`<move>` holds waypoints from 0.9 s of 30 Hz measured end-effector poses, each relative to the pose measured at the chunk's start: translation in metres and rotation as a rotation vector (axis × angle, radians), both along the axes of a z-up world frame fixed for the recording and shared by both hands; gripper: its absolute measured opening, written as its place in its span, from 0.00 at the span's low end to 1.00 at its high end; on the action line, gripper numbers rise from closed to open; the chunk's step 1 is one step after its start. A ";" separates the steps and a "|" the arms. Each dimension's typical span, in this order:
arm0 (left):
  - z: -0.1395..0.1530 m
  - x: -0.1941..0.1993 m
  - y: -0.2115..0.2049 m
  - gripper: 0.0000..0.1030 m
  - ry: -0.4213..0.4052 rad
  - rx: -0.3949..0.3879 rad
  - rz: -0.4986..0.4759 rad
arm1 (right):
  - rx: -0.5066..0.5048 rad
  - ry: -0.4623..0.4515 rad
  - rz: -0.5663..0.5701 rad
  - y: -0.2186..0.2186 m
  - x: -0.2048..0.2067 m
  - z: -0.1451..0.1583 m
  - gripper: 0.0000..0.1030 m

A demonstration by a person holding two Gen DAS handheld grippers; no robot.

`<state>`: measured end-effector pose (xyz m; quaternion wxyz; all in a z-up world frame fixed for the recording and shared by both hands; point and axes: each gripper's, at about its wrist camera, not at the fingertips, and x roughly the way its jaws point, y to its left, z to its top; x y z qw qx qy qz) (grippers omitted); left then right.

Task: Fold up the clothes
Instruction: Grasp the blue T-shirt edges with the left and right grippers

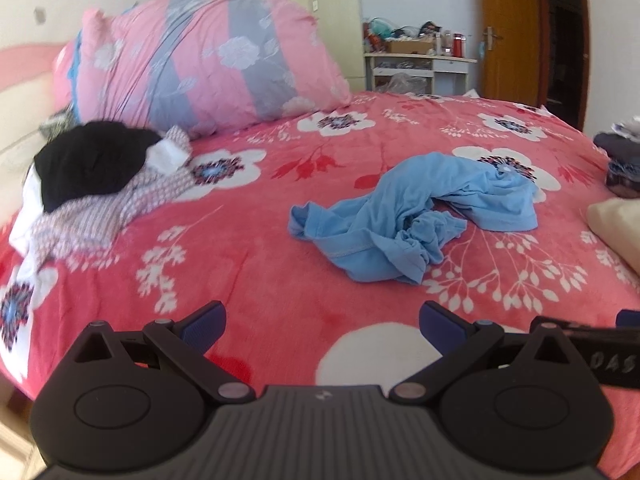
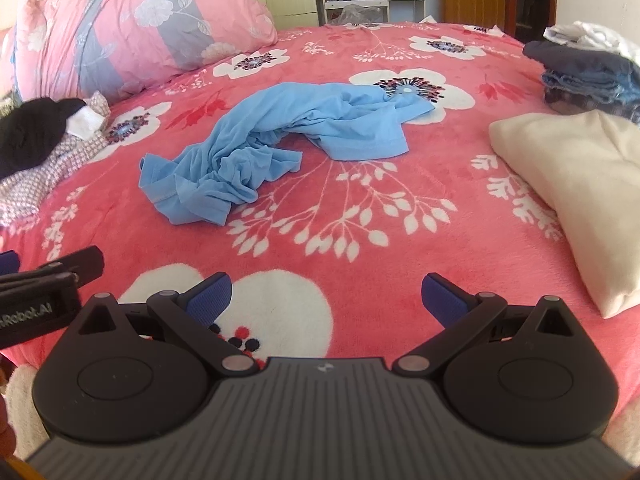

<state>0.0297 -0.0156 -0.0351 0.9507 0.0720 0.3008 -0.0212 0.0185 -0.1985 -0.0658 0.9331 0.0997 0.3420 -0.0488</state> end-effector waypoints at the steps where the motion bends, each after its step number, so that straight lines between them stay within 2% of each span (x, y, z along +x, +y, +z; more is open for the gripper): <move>1: -0.003 0.003 -0.003 1.00 -0.005 0.008 -0.015 | -0.002 -0.018 0.008 -0.004 0.000 -0.001 0.99; 7: -0.022 0.026 -0.016 1.00 -0.032 0.048 -0.080 | -0.025 -0.131 0.059 -0.025 0.000 -0.010 0.99; 12: -0.022 0.060 0.006 1.00 -0.050 0.010 -0.023 | -0.050 -0.217 0.144 -0.038 0.013 -0.013 0.99; 15: -0.020 0.072 0.032 0.99 -0.077 -0.026 0.019 | -0.044 -0.253 0.252 -0.031 0.030 -0.010 0.99; 17: -0.021 0.078 0.046 0.95 -0.084 -0.013 0.024 | -0.068 -0.284 0.340 -0.014 0.043 -0.006 0.98; 20: -0.028 0.085 0.058 0.85 -0.086 0.046 0.024 | -0.115 -0.338 0.482 0.021 0.062 -0.003 0.97; 22: -0.034 0.089 0.062 0.71 -0.082 0.088 0.015 | -0.166 -0.354 0.575 0.048 0.075 -0.006 0.91; 24: -0.040 0.092 0.065 0.64 -0.080 0.126 0.001 | -0.226 -0.347 0.633 0.071 0.088 -0.010 0.85; 26: -0.047 0.096 0.065 0.61 -0.082 0.155 -0.034 | -0.290 -0.296 0.676 0.089 0.103 -0.019 0.71; 27: -0.050 0.099 0.063 0.61 -0.082 0.169 -0.056 | -0.328 -0.258 0.682 0.094 0.111 -0.025 0.60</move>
